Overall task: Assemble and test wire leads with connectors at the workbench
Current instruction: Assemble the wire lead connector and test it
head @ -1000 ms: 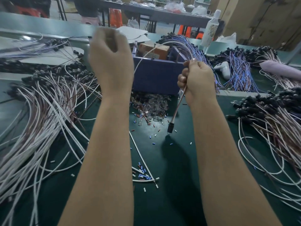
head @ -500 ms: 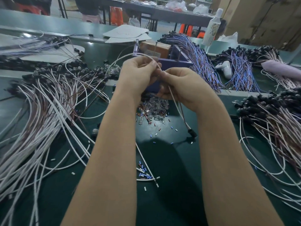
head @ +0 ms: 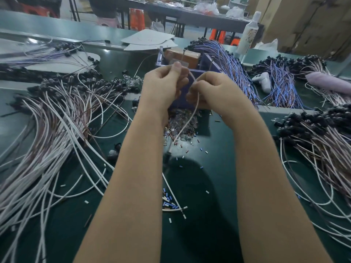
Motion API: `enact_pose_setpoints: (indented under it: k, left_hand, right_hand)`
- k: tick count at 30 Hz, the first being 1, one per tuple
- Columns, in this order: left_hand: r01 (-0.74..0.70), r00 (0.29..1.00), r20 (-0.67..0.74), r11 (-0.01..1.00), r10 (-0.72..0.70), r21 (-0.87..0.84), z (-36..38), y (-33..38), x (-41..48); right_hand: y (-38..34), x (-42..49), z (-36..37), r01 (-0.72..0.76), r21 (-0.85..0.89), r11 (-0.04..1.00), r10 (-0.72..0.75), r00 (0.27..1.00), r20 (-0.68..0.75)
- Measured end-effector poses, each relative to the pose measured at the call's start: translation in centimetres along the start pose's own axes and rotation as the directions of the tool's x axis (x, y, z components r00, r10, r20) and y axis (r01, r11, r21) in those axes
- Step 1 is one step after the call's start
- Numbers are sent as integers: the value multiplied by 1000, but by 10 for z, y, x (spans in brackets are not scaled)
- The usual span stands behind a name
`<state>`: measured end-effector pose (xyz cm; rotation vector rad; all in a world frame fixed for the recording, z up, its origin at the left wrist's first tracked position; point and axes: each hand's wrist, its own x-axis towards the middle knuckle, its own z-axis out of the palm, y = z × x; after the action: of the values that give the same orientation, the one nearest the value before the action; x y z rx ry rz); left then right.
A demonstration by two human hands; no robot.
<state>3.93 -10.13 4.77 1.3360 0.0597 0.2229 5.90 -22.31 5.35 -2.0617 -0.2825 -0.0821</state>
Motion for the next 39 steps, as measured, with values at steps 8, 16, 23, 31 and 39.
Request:
enact_pose_setpoints:
  k: [8,16,23,31,39]
  left_hand:
    - [73,997,1,940,-77,-333,-3,4,2]
    - [75,905,396,975,-154,208,6,1,-7]
    - [40,937,288,877,-200,479,2,-1,-5]
    - [73,997,-33,844,-66,532,-11,-1,7]
    - [-14,993,-94,847,76,532,1,-12,9]
  right_hand:
    - [-4,-23,-15,-35,-223,974,155,821,550]
    - [4,1,4,-190,775,603,205,975,80]
    - [14,6,5,-96,494,864,183,975,-130]
    - [17,0,-16,-274,236,932,292,956,-42]
    - [14,8,8,-263,328,907,314,942,-114]
